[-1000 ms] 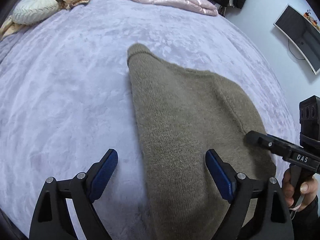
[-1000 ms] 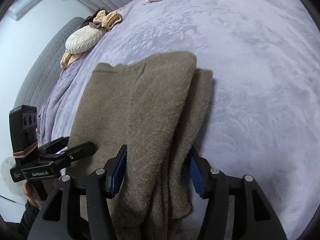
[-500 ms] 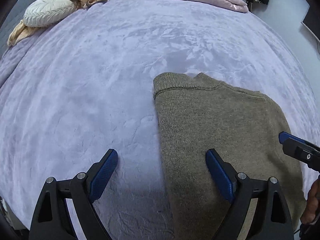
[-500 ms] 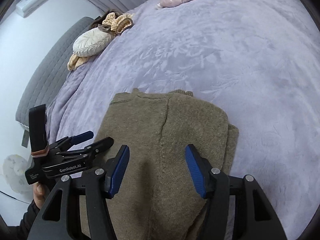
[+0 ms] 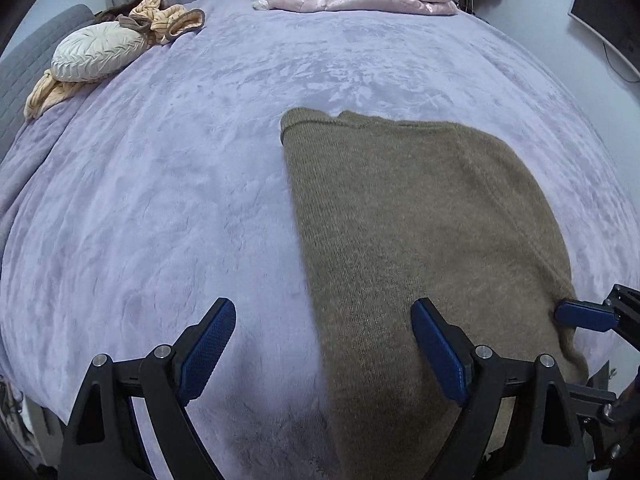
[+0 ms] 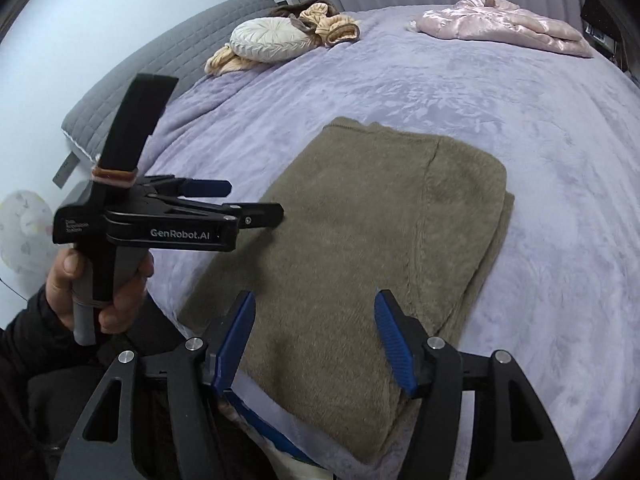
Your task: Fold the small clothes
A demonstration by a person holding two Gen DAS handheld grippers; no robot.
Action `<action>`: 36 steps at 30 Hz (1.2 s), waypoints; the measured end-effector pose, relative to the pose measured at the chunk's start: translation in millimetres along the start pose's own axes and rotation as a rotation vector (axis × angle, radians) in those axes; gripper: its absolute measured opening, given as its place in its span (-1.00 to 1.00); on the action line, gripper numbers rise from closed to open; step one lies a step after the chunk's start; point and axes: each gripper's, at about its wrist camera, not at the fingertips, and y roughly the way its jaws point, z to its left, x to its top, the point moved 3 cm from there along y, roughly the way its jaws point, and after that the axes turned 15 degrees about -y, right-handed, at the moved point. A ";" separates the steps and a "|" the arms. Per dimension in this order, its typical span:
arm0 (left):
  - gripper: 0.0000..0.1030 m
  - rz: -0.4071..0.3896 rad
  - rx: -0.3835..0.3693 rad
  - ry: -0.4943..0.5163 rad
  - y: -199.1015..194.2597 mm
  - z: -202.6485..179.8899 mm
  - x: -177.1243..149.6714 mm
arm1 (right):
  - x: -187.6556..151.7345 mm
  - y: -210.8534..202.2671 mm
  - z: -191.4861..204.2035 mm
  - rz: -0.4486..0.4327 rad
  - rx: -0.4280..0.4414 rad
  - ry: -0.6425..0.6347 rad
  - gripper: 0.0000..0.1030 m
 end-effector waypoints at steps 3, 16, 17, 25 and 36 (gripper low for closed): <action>0.76 0.017 -0.015 -0.025 5.5 2.4 -3.9 | -14.9 14.3 -9.8 0.043 -0.029 0.041 0.27; 0.76 -0.048 -0.003 -0.041 -46.9 -9.7 -14.7 | 11.6 -35.1 19.0 0.071 -0.306 -0.063 0.52; 0.76 -0.048 -0.008 -0.048 -47.4 -10.1 -15.8 | 14.0 -36.7 19.5 0.067 -0.301 -0.056 0.52; 0.76 -0.129 0.118 -0.114 -48.1 -3.4 -23.1 | 18.4 -31.0 24.3 0.121 -0.396 -0.080 0.53; 0.76 -0.116 0.122 -0.118 -43.0 -3.5 -21.0 | 13.2 -18.4 14.7 0.150 -0.395 -0.065 0.53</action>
